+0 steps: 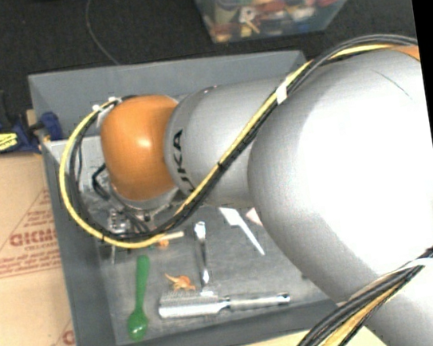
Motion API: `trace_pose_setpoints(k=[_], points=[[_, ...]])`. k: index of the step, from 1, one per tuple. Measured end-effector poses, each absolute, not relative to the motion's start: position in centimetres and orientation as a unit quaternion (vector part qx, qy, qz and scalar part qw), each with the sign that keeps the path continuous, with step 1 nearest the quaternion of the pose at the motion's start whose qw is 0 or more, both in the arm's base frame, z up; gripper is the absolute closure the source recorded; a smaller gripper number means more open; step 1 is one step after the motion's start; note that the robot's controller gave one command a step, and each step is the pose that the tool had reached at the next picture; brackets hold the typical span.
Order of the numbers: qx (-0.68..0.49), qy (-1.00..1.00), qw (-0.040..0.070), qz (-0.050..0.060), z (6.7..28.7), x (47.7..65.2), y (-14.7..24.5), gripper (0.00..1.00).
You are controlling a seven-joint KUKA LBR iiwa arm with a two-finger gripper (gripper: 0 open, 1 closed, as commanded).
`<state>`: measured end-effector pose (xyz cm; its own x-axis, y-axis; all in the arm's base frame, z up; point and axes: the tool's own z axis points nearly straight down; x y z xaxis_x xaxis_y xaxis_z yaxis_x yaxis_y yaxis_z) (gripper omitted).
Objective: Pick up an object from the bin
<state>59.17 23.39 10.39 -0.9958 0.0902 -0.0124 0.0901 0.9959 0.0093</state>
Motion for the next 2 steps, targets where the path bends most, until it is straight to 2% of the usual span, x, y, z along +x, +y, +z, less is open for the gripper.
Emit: trace_pose_setpoints(k=[1,2], points=[[0.046,0.999,0.008,0.005,11.4,59.3,23.4,1.0],[0.046,0.999,0.005,0.004,14.4,59.1,23.3,1.0]])
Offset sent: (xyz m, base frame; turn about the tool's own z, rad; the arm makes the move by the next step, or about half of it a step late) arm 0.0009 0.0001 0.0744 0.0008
